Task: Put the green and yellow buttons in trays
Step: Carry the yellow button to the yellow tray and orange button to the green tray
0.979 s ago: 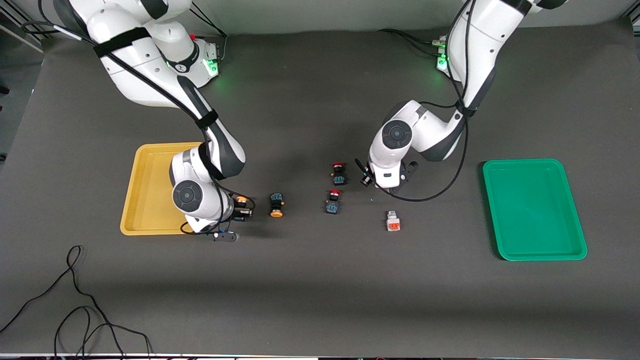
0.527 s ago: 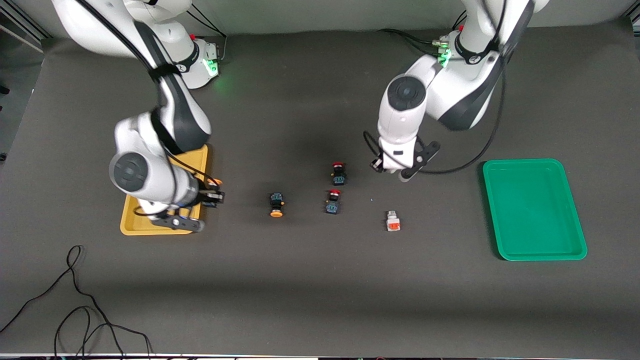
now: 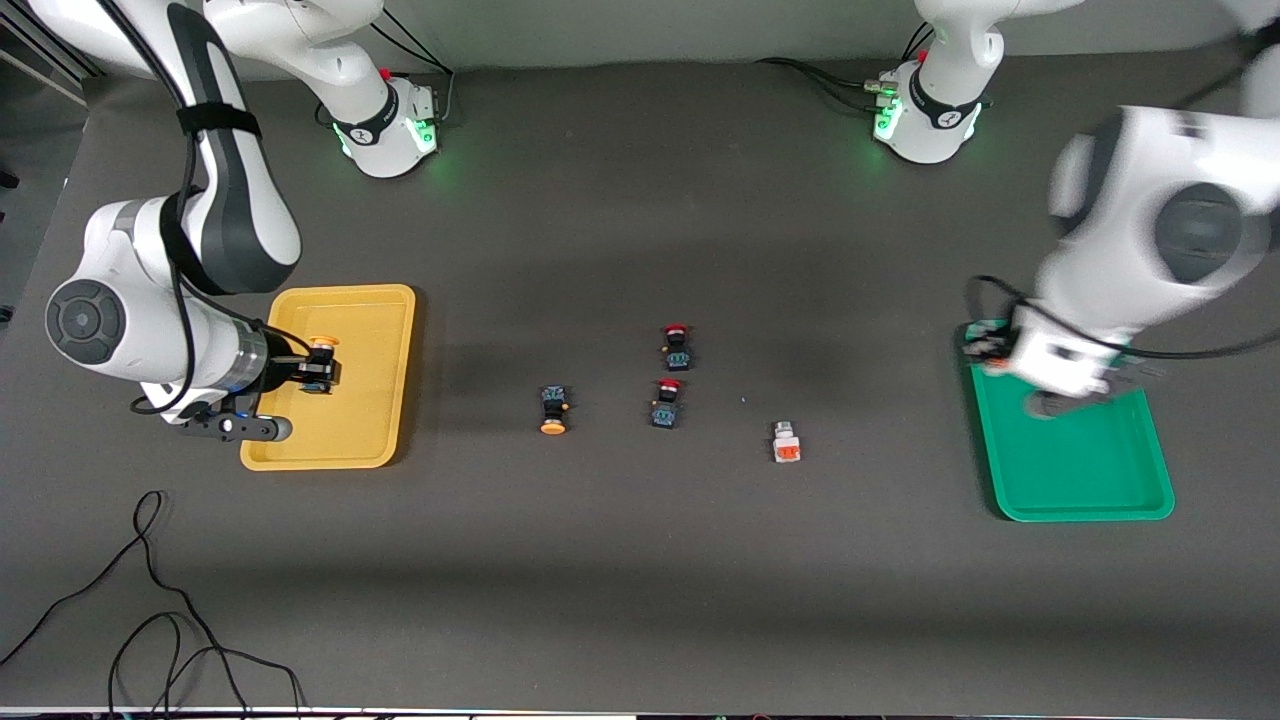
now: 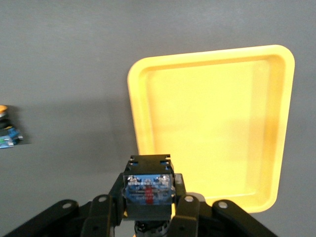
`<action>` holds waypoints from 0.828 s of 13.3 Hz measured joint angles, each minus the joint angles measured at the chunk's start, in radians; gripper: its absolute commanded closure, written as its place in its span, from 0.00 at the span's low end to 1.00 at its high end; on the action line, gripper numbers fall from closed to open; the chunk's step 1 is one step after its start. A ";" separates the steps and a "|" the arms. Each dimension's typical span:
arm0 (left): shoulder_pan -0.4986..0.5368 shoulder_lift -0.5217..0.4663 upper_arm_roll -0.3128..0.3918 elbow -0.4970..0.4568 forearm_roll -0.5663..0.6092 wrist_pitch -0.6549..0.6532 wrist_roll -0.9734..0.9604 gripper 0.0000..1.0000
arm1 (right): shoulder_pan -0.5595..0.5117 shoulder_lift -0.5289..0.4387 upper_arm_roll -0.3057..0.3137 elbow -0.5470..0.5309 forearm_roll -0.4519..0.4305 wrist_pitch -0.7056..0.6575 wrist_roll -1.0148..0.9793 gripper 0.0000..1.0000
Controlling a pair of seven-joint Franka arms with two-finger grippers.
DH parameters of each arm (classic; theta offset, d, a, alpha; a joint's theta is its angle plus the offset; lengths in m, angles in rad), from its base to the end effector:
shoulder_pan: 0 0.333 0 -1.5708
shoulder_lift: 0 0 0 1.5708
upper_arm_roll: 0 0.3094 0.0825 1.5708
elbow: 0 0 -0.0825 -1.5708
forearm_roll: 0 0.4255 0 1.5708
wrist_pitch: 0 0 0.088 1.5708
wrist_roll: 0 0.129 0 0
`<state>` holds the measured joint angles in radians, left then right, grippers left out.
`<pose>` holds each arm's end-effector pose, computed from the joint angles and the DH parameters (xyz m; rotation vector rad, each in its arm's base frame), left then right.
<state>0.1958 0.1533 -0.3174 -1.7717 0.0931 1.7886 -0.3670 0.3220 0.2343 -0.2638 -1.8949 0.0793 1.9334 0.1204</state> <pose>0.6229 -0.0597 0.4208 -3.0467 -0.3362 0.1754 0.6164 0.0465 0.3203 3.1179 -0.1499 -0.2925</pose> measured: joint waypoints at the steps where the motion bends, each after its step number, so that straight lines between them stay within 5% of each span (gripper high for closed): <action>1: 0.060 0.009 0.002 0.002 -0.001 -0.001 0.138 1.00 | 0.000 0.001 -0.011 -0.046 0.001 0.061 -0.020 1.00; 6: 0.195 0.188 0.002 0.000 0.016 0.131 0.403 1.00 | 0.009 0.035 -0.013 -0.303 0.001 0.433 -0.030 1.00; 11: 0.193 0.427 -0.002 0.002 0.063 0.316 0.340 1.00 | 0.009 0.135 -0.009 -0.344 0.001 0.584 -0.030 1.00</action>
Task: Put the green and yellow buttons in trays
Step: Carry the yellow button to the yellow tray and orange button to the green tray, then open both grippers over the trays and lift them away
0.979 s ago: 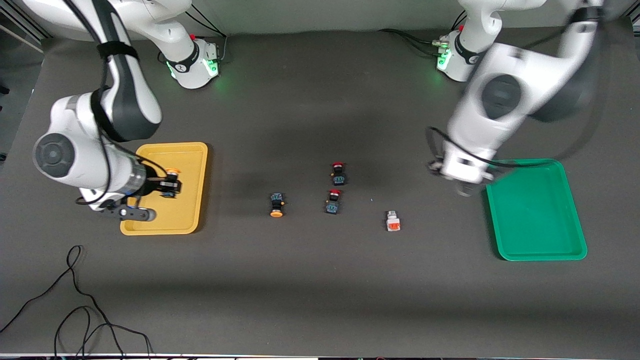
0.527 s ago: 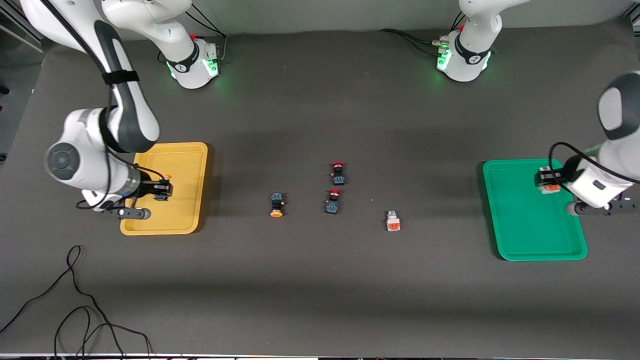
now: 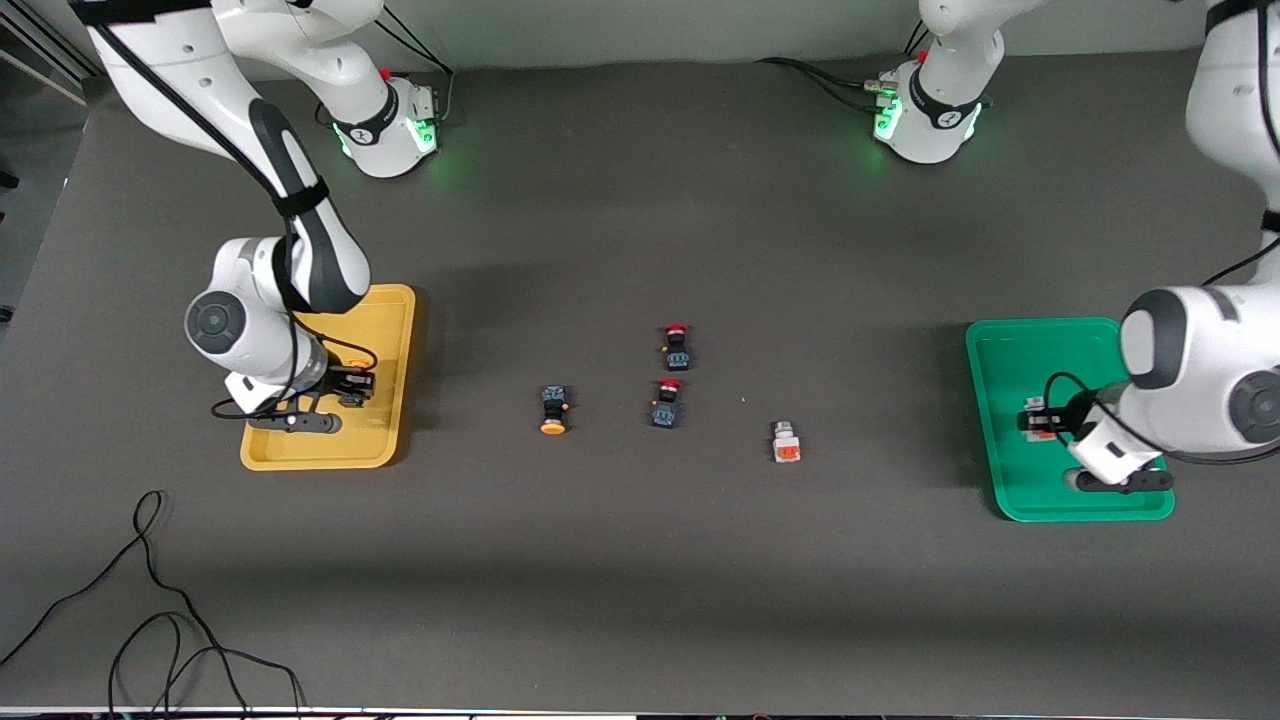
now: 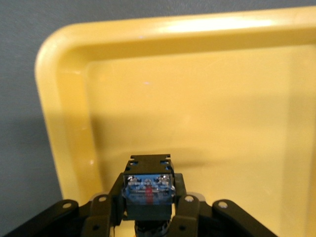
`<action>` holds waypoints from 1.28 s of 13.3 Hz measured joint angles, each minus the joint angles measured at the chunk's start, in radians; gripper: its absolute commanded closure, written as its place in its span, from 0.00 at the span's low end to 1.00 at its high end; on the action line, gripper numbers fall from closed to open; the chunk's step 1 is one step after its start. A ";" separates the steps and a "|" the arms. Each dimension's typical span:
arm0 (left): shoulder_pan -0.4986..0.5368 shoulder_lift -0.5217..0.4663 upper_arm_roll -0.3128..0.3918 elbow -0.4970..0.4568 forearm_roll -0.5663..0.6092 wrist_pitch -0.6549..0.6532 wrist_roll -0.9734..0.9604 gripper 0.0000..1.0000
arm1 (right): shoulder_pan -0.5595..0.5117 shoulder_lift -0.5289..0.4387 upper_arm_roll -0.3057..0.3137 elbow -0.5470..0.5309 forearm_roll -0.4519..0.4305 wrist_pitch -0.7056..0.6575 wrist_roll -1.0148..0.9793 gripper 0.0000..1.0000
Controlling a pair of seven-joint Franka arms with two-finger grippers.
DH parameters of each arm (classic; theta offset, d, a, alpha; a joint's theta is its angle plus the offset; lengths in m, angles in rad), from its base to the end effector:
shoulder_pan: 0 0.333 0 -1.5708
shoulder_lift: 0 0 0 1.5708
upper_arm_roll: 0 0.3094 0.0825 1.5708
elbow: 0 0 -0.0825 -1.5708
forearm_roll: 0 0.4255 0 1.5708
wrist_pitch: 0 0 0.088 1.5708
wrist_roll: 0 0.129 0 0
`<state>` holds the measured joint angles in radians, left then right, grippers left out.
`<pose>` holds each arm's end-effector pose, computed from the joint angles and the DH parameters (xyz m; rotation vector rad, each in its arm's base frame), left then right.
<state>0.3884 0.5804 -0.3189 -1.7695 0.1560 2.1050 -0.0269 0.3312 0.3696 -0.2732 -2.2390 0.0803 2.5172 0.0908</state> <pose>0.6553 0.0613 0.1763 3.0677 0.0504 -0.3225 0.5542 0.0232 0.1385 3.0776 -0.1324 -0.1090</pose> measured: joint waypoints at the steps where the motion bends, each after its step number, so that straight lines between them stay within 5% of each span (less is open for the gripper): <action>1: 0.000 0.017 0.000 0.001 0.012 0.008 -0.008 0.98 | 0.000 0.017 0.000 0.000 0.000 0.012 0.000 1.00; 2: 0.000 0.024 0.000 0.002 0.026 0.010 -0.013 0.93 | 0.000 0.027 0.001 0.000 0.000 0.018 0.000 0.84; 4: 0.000 0.027 0.005 0.003 0.035 0.026 -0.024 0.79 | 0.000 0.033 0.004 0.001 0.000 0.019 0.000 0.01; 6: 0.000 0.027 0.013 0.003 0.038 0.028 -0.057 0.20 | 0.000 0.030 0.004 0.004 0.000 0.018 0.000 0.00; 7: -0.001 0.027 0.013 0.003 0.039 0.028 -0.071 0.03 | 0.000 0.024 0.004 0.005 0.000 0.015 0.000 0.00; 13: -0.005 0.017 0.013 0.024 0.041 0.020 -0.090 0.01 | 0.000 -0.106 0.004 0.078 0.074 -0.243 0.000 0.00; 17: -0.017 -0.163 -0.013 0.136 0.040 -0.229 -0.090 0.01 | 0.040 -0.168 0.006 0.159 0.133 -0.364 0.052 0.00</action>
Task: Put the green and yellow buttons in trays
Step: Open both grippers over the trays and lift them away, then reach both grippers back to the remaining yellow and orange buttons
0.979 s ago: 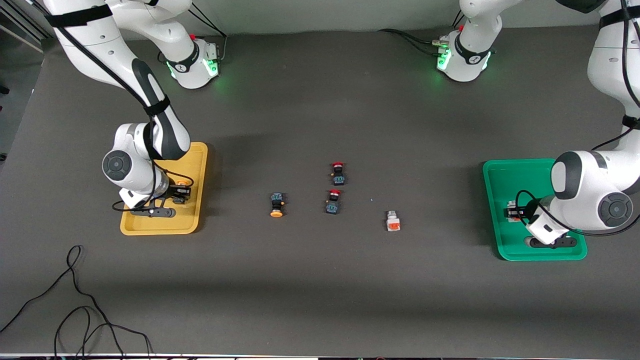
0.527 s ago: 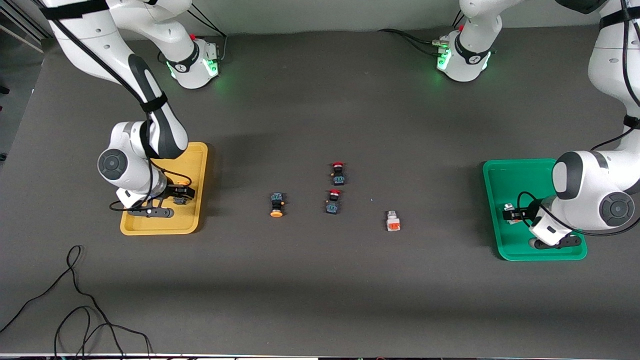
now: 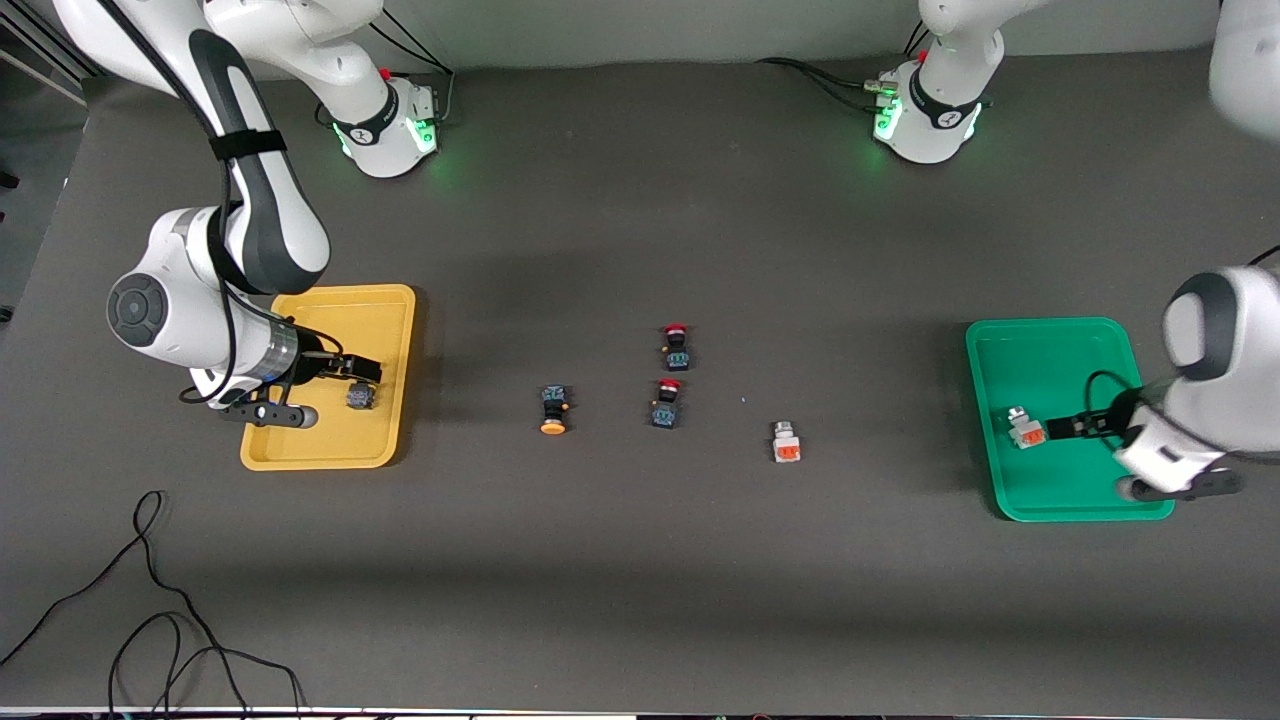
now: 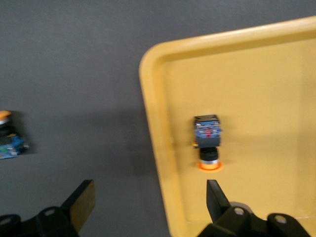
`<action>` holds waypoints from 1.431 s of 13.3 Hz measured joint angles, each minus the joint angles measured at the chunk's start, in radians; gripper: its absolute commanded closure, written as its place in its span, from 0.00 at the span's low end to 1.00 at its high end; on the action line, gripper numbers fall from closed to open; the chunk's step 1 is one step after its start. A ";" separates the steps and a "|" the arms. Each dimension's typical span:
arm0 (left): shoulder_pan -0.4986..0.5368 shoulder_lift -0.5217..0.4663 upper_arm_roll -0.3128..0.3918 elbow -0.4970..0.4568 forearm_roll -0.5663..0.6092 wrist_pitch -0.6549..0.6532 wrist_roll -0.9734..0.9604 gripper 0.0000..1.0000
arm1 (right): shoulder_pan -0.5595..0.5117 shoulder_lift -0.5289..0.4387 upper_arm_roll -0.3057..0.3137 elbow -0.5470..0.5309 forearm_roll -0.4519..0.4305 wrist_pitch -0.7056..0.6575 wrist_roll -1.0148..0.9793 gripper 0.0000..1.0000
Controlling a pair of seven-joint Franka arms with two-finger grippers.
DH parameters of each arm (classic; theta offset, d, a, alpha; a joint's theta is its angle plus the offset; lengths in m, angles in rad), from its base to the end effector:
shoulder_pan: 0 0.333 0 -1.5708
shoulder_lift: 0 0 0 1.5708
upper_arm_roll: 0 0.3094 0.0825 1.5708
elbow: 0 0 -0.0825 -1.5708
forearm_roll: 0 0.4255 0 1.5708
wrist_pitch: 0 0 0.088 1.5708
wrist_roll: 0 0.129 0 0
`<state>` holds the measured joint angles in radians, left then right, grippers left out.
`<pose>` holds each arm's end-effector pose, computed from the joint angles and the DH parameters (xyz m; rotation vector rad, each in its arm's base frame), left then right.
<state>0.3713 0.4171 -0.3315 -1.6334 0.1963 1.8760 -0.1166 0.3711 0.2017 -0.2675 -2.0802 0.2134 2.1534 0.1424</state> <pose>0.6789 0.0638 0.3300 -3.0754 -0.1534 0.2267 0.5866 0.0733 0.2698 -3.0225 0.2501 0.1996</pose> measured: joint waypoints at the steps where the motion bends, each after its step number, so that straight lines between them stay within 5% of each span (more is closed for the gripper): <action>1: -0.010 -0.041 -0.014 0.036 0.000 -0.067 0.001 0.01 | 0.033 0.001 0.001 0.015 0.003 0.000 0.053 0.00; 6: -0.078 -0.047 -0.126 0.075 -0.014 -0.070 -0.076 0.01 | 0.196 0.081 0.003 0.135 0.069 0.000 0.270 0.00; 13: -0.379 0.061 -0.139 0.075 -0.059 0.056 -0.448 0.01 | 0.301 0.304 0.006 0.297 0.102 0.032 0.378 0.00; 19: -0.425 0.226 -0.129 0.071 -0.021 0.171 -0.466 0.01 | 0.361 0.421 0.012 0.310 0.148 0.172 0.378 0.00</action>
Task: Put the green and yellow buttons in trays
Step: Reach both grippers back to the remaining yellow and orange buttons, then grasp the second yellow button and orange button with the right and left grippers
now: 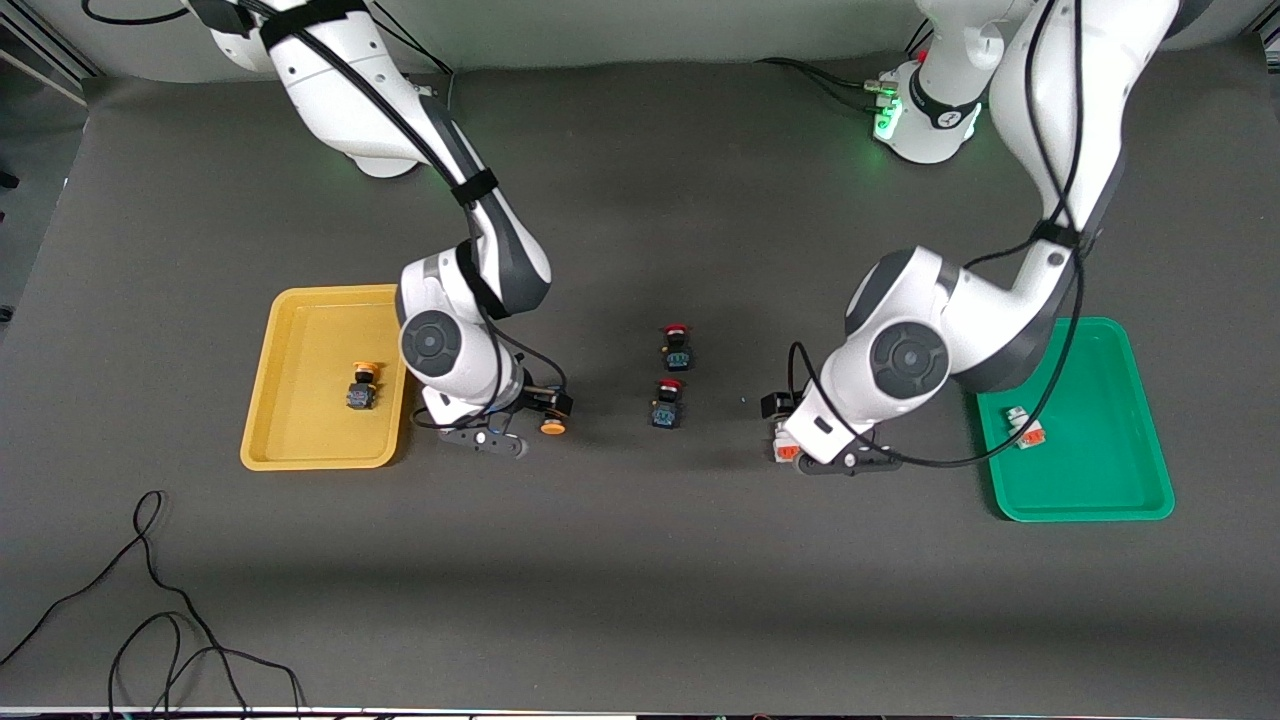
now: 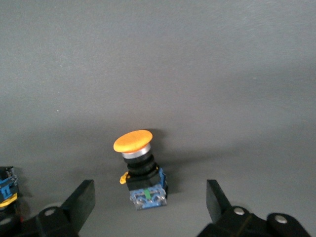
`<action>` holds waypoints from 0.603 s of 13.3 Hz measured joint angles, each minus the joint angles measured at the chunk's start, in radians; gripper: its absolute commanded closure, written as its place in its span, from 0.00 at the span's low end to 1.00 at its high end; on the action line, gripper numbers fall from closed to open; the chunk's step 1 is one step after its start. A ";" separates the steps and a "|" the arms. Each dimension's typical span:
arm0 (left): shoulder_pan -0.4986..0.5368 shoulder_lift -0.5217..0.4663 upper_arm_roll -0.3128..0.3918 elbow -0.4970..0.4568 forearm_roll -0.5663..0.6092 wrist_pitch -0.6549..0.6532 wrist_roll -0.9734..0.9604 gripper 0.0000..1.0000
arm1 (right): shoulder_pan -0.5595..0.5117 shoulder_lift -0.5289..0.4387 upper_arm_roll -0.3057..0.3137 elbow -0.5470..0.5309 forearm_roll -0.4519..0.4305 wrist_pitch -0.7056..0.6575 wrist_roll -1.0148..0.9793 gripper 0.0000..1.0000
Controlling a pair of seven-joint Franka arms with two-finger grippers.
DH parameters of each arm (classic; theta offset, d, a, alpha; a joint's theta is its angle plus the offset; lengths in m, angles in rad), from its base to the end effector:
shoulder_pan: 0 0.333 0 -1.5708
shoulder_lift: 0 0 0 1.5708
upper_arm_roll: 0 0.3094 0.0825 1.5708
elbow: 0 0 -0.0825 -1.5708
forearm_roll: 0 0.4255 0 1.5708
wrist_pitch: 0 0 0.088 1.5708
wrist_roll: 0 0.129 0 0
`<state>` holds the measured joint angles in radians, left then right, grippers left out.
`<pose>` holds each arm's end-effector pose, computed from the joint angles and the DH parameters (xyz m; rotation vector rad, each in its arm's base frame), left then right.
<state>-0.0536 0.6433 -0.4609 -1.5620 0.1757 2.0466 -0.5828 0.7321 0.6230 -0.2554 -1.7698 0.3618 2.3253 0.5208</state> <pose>0.6454 -0.3103 0.2418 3.0757 0.0747 -0.2141 0.5970 0.3282 0.1582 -3.0351 0.3892 0.1266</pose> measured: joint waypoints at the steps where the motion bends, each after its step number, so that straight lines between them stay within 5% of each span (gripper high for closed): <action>1: 0.000 0.036 0.002 0.000 0.007 0.032 0.000 0.01 | 0.004 0.013 0.000 0.002 0.000 0.012 0.000 0.00; 4: -0.009 0.116 0.004 0.001 0.012 0.121 -0.002 0.01 | 0.007 0.049 0.001 0.005 0.000 0.034 0.000 0.02; 7: -0.022 0.160 0.037 0.001 0.013 0.191 -0.005 0.02 | 0.009 0.080 0.010 0.005 0.000 0.075 0.000 0.25; 8: -0.024 0.167 0.046 0.002 0.013 0.205 -0.005 0.05 | 0.009 0.086 0.011 0.006 0.000 0.084 0.000 0.44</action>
<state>-0.0772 0.8106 -0.4146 -1.5604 0.1889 2.2515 -0.5879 0.7411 0.7093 -0.2439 -1.7640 0.3619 2.4093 0.5207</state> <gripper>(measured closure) 0.009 0.132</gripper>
